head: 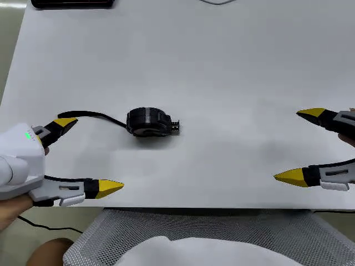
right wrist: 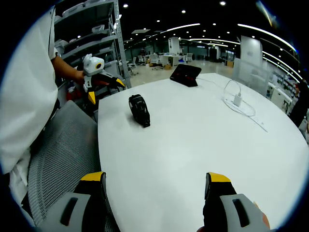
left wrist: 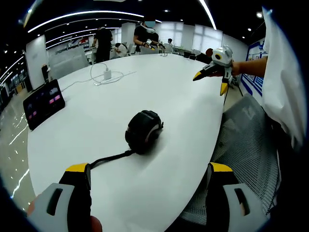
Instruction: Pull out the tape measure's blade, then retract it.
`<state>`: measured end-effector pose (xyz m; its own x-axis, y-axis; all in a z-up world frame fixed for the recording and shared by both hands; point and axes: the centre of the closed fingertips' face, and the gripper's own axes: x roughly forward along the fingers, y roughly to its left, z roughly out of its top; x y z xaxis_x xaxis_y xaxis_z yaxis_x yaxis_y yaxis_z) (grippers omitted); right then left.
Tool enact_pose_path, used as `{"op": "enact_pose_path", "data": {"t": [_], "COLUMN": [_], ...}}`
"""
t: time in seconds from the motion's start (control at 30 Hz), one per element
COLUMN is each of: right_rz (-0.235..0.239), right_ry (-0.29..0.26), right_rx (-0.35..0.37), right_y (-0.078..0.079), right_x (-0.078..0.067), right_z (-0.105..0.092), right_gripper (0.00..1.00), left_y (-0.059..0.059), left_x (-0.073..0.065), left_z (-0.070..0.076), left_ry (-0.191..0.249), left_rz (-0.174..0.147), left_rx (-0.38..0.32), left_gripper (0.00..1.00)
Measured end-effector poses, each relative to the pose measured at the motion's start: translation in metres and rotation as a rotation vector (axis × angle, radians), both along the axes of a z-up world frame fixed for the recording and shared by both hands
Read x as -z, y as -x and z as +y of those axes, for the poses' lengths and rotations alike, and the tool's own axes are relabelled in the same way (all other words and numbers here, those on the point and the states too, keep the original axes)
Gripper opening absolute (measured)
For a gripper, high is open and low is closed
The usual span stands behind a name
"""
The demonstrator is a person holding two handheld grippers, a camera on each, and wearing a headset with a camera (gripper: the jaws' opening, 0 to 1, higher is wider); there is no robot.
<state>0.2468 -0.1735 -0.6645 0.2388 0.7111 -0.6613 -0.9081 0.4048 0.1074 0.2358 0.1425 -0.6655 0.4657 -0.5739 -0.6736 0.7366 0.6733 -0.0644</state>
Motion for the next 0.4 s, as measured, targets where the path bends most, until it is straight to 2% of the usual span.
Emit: {"op": "enact_pose_path", "data": {"t": [0.2,0.4], "right_rz": [-0.002,-0.001], "right_ry": [0.003,0.004], "right_rx": [0.0,0.0], "right_y": [-0.0003,0.0003], "right_x": [-0.0002,-0.0001], "right_z": [-0.0015,-0.0018], "right_gripper": [0.83,0.83], "left_y": [-0.0018,-0.0008], "left_x": [-0.001,-0.001], "left_z": [0.0011,-0.0004], "left_ry": [-0.005,-0.002], "left_rz": [-0.011,-0.007], "left_rx": [0.004,0.01], "left_gripper": [0.99,0.99]}}
